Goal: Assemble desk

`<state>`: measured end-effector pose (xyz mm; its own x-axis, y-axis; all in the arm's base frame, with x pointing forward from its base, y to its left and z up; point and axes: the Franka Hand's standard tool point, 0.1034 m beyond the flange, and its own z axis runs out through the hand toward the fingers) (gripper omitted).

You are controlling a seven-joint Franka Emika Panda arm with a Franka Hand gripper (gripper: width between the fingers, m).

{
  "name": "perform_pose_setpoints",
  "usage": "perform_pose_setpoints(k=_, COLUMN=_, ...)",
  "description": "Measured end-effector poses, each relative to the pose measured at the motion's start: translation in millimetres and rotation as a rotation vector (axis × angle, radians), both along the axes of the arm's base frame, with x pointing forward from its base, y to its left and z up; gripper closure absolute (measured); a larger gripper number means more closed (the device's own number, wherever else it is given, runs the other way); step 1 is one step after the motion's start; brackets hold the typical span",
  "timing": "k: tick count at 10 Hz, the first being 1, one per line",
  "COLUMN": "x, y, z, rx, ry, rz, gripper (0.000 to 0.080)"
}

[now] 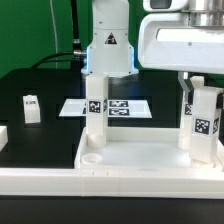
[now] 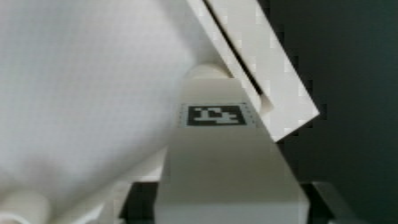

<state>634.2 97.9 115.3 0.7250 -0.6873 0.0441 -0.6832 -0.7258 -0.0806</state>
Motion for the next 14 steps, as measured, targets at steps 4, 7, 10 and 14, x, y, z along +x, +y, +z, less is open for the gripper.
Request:
perform_pose_setpoints(k=4, x=0.2, y=0.0, z=-0.6, rx=0.061, ry=0.018, rz=-0.404, gripper=0.0509)
perform_pose_setpoints(k=7, x=0.1, y=0.4, z=-0.8, rx=0.073, ry=0.024, rz=-0.54, gripper=0.0509)
perform_pose_setpoints(k=10, x=-0.5, y=1.9, z=-1.0, rx=0.066, ry=0.023, rz=-0.471, gripper=0.0226)
perform_pose_setpoints(k=14, x=-1.5, y=6.7, z=-1.9, rx=0.014, ry=0.004, rz=-0.071, gripper=0.0151)
